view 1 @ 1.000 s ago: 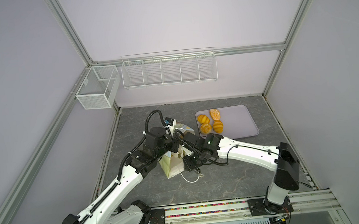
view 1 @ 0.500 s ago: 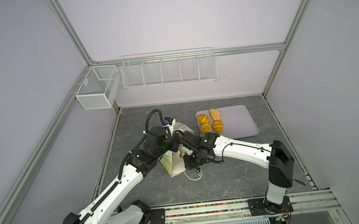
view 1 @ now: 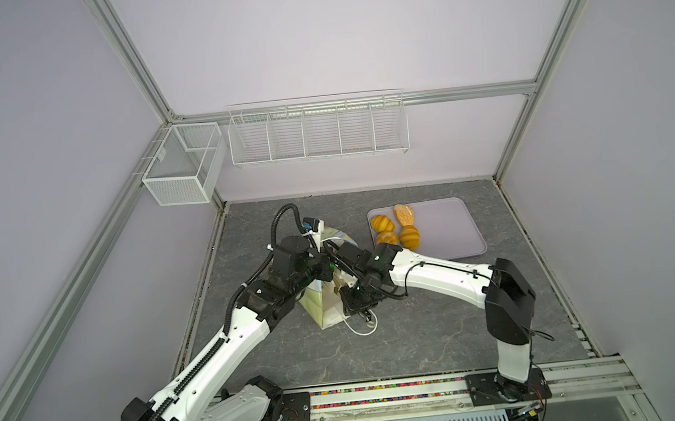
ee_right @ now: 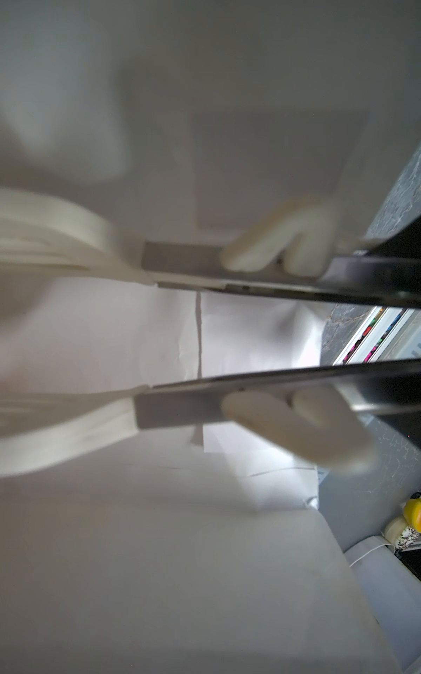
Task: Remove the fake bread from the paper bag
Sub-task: 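Push the tongs into the bag toward the last bun with the right gripper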
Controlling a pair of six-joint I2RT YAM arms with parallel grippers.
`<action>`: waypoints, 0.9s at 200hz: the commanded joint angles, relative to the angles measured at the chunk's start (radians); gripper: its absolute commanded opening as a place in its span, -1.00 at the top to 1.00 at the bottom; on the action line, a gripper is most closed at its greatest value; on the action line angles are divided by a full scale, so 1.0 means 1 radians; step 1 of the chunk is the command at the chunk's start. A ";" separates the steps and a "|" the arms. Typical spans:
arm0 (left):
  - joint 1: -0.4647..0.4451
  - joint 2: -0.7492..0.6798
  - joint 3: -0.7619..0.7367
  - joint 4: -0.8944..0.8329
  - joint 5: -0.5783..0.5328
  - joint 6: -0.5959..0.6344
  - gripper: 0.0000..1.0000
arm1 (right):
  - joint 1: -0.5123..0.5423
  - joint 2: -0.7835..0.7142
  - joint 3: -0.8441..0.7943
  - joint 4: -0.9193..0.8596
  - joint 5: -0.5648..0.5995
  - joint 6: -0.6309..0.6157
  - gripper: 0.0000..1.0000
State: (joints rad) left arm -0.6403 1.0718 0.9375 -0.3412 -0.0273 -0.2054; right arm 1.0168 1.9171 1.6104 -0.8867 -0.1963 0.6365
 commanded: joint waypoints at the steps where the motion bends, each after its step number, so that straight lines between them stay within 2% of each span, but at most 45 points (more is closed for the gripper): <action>1: -0.042 0.002 0.002 0.051 0.110 0.017 1.00 | 0.005 0.015 0.052 0.064 -0.032 -0.016 0.22; 47: -0.042 0.013 0.027 0.047 0.105 0.016 1.00 | 0.003 -0.043 -0.003 0.104 -0.047 0.009 0.22; 106: -0.042 0.011 0.021 0.100 0.182 -0.039 1.00 | -0.021 -0.076 -0.056 0.158 -0.084 0.034 0.23; 180: -0.042 -0.020 0.008 0.107 0.192 -0.093 1.00 | -0.033 -0.088 -0.105 0.205 -0.068 0.057 0.22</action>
State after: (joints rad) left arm -0.6502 1.0866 0.9382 -0.2848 0.0731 -0.2665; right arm 0.9989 1.8599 1.5208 -0.7811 -0.2562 0.6750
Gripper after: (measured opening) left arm 0.047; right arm 0.390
